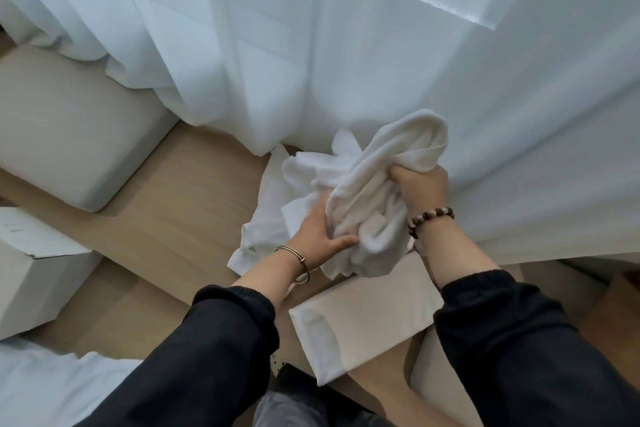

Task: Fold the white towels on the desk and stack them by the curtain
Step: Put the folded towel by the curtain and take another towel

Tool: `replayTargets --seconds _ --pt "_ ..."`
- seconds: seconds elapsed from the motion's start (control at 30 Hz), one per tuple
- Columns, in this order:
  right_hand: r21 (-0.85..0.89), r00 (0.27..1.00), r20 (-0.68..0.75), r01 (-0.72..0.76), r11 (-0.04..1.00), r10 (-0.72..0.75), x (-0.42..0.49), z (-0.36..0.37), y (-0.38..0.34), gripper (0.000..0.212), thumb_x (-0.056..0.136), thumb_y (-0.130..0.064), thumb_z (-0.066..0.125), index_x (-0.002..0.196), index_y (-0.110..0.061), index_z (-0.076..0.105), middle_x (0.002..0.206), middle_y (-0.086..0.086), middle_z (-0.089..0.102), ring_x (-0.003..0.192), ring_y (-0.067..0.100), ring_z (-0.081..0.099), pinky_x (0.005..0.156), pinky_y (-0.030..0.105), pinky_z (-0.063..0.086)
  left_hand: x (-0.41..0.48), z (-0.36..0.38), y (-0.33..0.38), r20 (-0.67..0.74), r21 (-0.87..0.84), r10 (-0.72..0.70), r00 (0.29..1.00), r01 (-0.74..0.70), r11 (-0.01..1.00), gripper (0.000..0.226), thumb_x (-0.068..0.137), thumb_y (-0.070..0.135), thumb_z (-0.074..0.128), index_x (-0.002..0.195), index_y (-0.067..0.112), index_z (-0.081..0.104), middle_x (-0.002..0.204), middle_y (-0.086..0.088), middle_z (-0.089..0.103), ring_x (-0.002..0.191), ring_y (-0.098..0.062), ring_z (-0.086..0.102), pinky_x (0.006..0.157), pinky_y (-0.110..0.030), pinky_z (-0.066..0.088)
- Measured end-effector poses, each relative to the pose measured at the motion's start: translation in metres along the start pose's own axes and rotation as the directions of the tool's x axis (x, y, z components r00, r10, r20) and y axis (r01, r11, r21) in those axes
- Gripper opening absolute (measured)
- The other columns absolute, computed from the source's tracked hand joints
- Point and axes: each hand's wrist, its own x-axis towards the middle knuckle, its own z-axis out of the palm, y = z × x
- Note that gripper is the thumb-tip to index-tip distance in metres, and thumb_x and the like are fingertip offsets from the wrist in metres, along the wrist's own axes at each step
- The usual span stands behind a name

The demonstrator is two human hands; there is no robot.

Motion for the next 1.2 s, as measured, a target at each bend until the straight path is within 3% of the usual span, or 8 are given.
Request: replayTargets --seconds 0.1,0.2,0.4,0.5,0.63,0.87,1.07,1.2 --pt "0.068 0.999 0.023 -0.038 0.997 0.037 -0.002 0.001 -0.022 0.008 0.057 -0.017 0.064 0.063 -0.013 0.059 0.051 -0.008 0.058 0.049 0.008 0.054 0.044 0.017 0.042 0.004 0.004 0.021 -0.044 0.004 0.002 0.999 -0.002 1.000 0.092 0.054 0.050 0.084 0.126 0.051 0.026 0.120 0.027 0.045 0.111 0.004 0.048 0.093 -0.018 0.042" --pt "0.077 1.000 0.008 -0.010 0.997 0.010 -0.002 -0.003 -0.031 0.010 0.066 -0.010 0.066 0.062 -0.013 0.058 0.047 -0.011 0.056 0.047 0.006 0.052 0.043 0.016 0.041 0.012 0.003 0.037 -0.153 0.037 -0.006 0.988 0.012 0.999 0.066 0.054 0.053 0.075 0.097 0.075 0.029 0.090 0.031 0.054 0.078 0.010 0.054 0.063 -0.008 0.040" --pt "-0.151 0.982 -0.176 0.045 0.988 -0.071 0.018 0.000 0.027 0.023 0.076 -0.018 0.066 0.060 -0.014 0.051 0.049 -0.009 0.053 0.045 0.006 0.048 0.041 0.014 0.037 0.056 0.007 0.004 -0.117 0.199 -0.079 0.990 0.101 0.975 0.051 0.070 0.045 0.069 0.115 0.033 0.048 0.103 0.007 0.062 0.095 -0.019 0.060 0.073 -0.029 0.044" --pt "-0.313 0.974 -0.226 -0.077 0.947 0.005 0.031 0.015 0.088 0.019 0.081 -0.028 0.063 0.087 -0.011 0.057 0.079 0.002 0.062 0.073 0.020 0.059 0.056 0.019 0.044 0.082 0.017 -0.042 -0.156 0.238 -0.171 0.973 0.205 0.949 0.053 0.081 0.035 0.066 0.129 0.023 0.046 0.120 -0.005 0.057 0.111 -0.029 0.055 0.080 -0.030 0.041" --pt "-0.710 0.974 -0.224 -0.146 0.688 -0.024 0.054 0.040 0.142 0.075 0.082 -0.037 0.060 0.142 -0.006 0.026 0.149 0.014 0.028 0.136 0.031 0.029 0.106 0.045 0.031 0.104 0.042 -0.098 0.022 0.126 -0.318 0.948 0.313 0.941 0.043 0.083 0.026 0.067 0.124 0.016 0.058 0.123 -0.006 0.061 0.112 -0.024 0.056 0.088 -0.026 0.042" --pt "-0.859 0.960 0.149 0.244 0.450 -0.236 0.017 0.077 0.185 0.079 0.081 -0.022 0.059 0.147 -0.008 0.019 0.158 0.015 0.002 0.146 0.029 0.002 0.119 0.046 0.006 0.039 0.018 -0.180 -0.218 0.370 -0.107 0.970 0.184 0.911 0.051 0.083 -0.001 0.058 0.133 0.009 0.052 0.143 -0.011 0.043 0.134 -0.026 0.034 0.110 -0.027 0.024" --pt "-0.814 0.849 0.528 0.508 0.282 -0.004 -0.007 0.152 0.204 0.074 0.087 -0.025 0.052 0.149 -0.014 0.014 0.159 0.009 -0.001 0.146 0.025 -0.003 0.119 0.041 0.002 0.017 -0.047 -0.233 -0.403 0.336 -0.344 0.848 0.486 0.807 0.064 0.087 0.004 0.049 0.147 0.016 0.030 0.155 -0.006 0.024 0.136 -0.028 0.028 0.109 -0.035 0.029" --pt "-0.804 0.781 0.588 0.535 0.259 0.211 -0.012 0.184 0.224 0.075 0.089 -0.026 0.052 0.150 -0.015 0.011 0.160 0.004 -0.009 0.147 0.020 -0.004 0.119 0.043 0.006 0.045 -0.065 -0.256 -0.242 0.546 -0.427 0.871 0.486 0.682 0.086 0.088 0.024 0.059 0.152 0.026 0.000 0.160 0.001 -0.003 0.147 -0.023 -0.001 0.116 -0.044 0.013"
